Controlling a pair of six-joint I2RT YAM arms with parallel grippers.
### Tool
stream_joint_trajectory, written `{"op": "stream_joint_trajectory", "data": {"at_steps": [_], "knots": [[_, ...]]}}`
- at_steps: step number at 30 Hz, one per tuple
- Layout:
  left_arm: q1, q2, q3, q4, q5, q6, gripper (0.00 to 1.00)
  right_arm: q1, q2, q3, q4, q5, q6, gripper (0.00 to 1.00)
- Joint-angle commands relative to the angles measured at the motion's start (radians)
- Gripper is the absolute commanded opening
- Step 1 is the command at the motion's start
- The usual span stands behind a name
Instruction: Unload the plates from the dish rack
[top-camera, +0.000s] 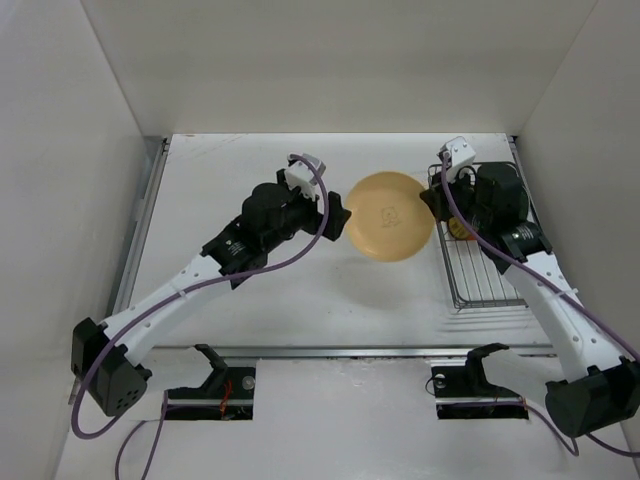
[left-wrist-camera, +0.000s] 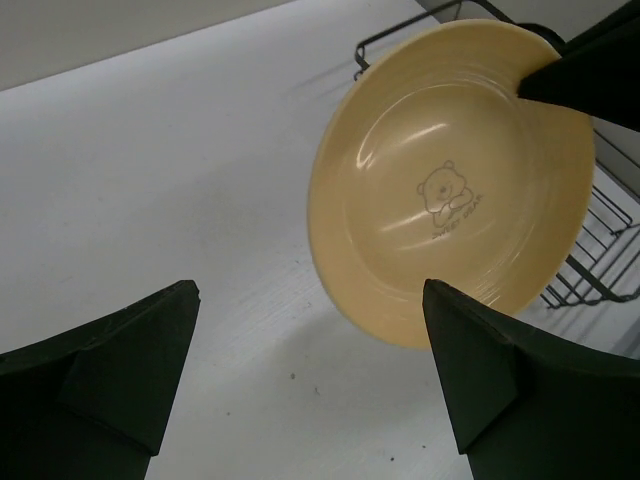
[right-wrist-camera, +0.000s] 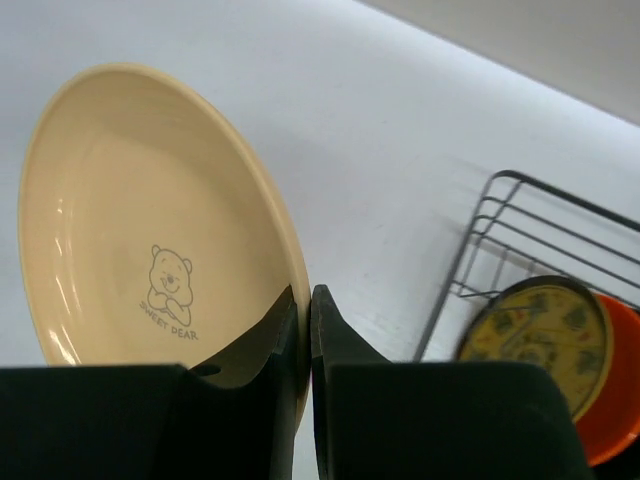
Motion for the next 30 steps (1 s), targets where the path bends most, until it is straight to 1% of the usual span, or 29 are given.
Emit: {"op": "stream_joint_trajectory", "data": {"at_steps": [1,5,8,10,11,14,15,18,19,20,21,22,24,25,26,27,29,30], "knots": [[-0.002,0.041,0.02,0.05,0.163,0.013,0.92,0.02,-0.018,0.051,0.002,-0.17,0.009,0.0],[-0.002,0.097,0.05,0.038,0.188,0.022,0.91,0.02,-0.038,0.051,0.002,-0.204,-0.001,0.0],[-0.002,0.11,0.051,0.029,0.188,0.022,0.87,0.02,-0.05,0.042,0.002,-0.253,-0.01,0.0],[-0.002,0.121,0.06,0.029,0.188,0.031,0.82,0.02,-0.06,0.033,-0.008,-0.283,-0.019,0.0],[-0.002,0.121,0.06,0.029,0.188,0.031,0.67,0.03,-0.06,0.033,-0.008,-0.283,-0.019,0.0],[-0.002,0.13,0.072,0.009,0.165,0.031,0.36,0.03,-0.06,0.033,-0.008,-0.27,-0.019,0.0],[-0.002,0.13,0.072,0.009,0.156,0.031,0.22,0.03,-0.06,0.033,-0.008,-0.26,-0.019,0.0],[-0.002,0.13,0.072,0.009,0.156,0.031,0.13,0.03,-0.06,0.033,0.002,-0.238,-0.019,0.0],[-0.002,0.13,0.083,0.0,0.145,0.031,0.01,0.03,-0.051,0.033,0.002,-0.237,-0.019,0.0],[-0.002,0.13,0.083,0.0,0.13,0.031,0.0,0.03,-0.05,0.033,0.002,-0.228,-0.019,0.05],[-0.002,0.13,0.083,0.0,0.13,0.031,0.0,0.03,-0.05,0.033,0.002,-0.219,-0.019,0.13],[-0.002,0.13,0.083,0.0,0.121,0.031,0.0,0.03,-0.05,0.033,0.002,-0.219,-0.019,0.24],[-0.002,0.13,0.083,0.0,0.101,0.031,0.0,0.03,-0.041,0.033,0.002,-0.207,-0.019,0.69],[-0.002,0.13,0.083,0.0,0.082,0.022,0.0,0.03,-0.041,0.033,0.002,-0.188,-0.019,0.96],[-0.002,0.13,0.083,0.0,0.061,0.022,0.0,0.03,-0.041,0.033,0.012,-0.173,-0.019,0.99],[-0.002,0.13,0.083,0.0,0.003,0.011,0.0,0.03,-0.032,0.033,0.012,-0.137,-0.008,1.0],[-0.002,0.13,0.083,0.0,-0.069,-0.002,0.0,0.03,-0.032,0.024,0.043,-0.068,0.016,1.0],[-0.002,0.143,0.083,-0.022,-0.143,-0.021,0.0,0.03,-0.021,0.024,0.061,0.021,0.039,1.0]]}}
